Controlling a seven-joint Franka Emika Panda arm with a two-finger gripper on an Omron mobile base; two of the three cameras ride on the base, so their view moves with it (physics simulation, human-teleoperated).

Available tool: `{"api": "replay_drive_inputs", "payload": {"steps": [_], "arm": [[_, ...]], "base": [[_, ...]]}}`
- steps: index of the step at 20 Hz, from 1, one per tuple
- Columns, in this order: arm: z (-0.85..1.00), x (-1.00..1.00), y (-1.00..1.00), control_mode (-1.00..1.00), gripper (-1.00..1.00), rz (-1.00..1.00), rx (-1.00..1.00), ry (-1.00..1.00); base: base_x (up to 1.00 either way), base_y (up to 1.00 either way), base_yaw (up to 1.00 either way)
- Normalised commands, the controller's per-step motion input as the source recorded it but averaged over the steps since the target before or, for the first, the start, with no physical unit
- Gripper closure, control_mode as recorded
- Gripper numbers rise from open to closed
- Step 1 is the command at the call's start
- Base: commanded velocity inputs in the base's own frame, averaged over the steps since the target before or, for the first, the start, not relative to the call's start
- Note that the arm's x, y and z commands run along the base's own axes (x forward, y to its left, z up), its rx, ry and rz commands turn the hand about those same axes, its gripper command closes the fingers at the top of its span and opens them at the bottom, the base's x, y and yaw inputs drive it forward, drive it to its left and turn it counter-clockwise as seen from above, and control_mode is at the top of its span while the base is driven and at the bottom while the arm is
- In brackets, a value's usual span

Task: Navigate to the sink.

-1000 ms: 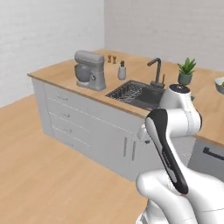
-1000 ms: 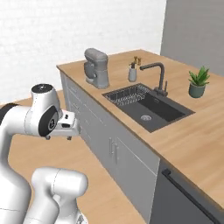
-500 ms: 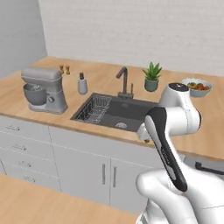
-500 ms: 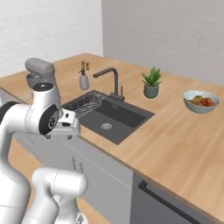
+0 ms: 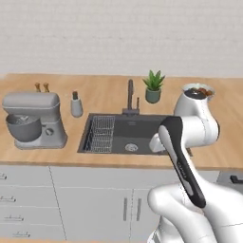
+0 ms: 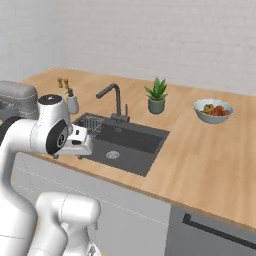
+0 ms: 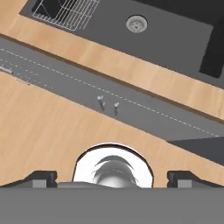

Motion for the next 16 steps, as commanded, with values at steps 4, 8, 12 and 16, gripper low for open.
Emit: {"api": "replay_drive_inputs", "payload": {"steps": [4, 8, 12, 16], "arm": [[0.00, 0.00, 0.00, 1.00, -1.00, 0.00, 0.00, 0.00], [0.00, 0.00, 0.00, 1.00, -1.00, 0.00, 0.00, 0.00], [0.00, 0.00, 0.00, 1.00, -1.00, 0.00, 0.00, 0.00], [0.00, 0.00, 0.00, 1.00, -1.00, 0.00, 0.00, 0.00]], "base": [[0.65, 0.45, -0.46], [0.75, 0.19, -0.45], [0.63, 0.18, -0.43], [0.43, 0.31, -0.39]]}}
